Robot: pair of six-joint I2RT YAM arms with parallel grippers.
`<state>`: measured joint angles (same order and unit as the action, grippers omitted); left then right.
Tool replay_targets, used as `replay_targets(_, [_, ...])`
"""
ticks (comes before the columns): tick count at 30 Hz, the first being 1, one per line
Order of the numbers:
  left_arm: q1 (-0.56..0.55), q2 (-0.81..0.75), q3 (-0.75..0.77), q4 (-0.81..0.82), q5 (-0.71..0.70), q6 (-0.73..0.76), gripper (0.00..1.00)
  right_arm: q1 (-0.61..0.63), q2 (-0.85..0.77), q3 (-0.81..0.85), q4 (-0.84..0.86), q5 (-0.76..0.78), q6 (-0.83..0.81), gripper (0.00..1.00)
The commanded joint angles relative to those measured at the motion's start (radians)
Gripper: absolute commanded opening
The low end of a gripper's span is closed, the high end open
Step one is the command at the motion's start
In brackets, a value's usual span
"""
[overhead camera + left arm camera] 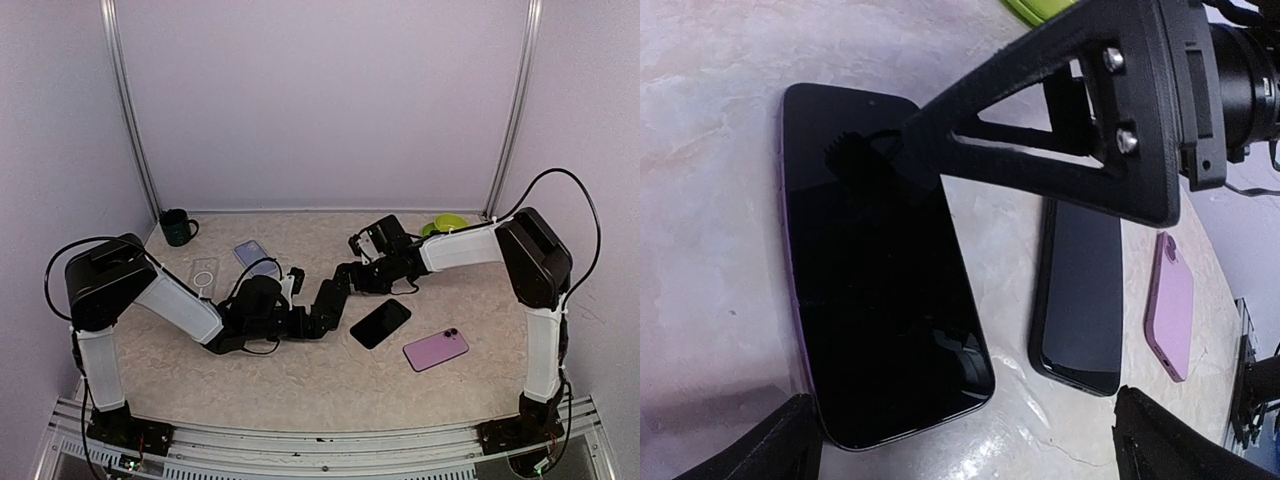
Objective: Put the phone into the phone case
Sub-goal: Adjust the phone at the center of the board.
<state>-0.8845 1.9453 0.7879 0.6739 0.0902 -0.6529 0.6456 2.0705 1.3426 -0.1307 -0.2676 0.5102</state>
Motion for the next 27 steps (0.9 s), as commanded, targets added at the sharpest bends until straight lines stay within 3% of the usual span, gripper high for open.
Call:
replay_targets(1, [-0.026,0.042,-0.013,-0.021,0.021,-0.031,0.99,0.02,0.055,0.022,-0.024,-0.048,0.001,1.0])
replay_targets(27, [-0.045,0.043,-0.057,0.041,0.034,-0.086,0.99,0.065,0.206,0.208,-0.003,-0.284,-0.059,0.97])
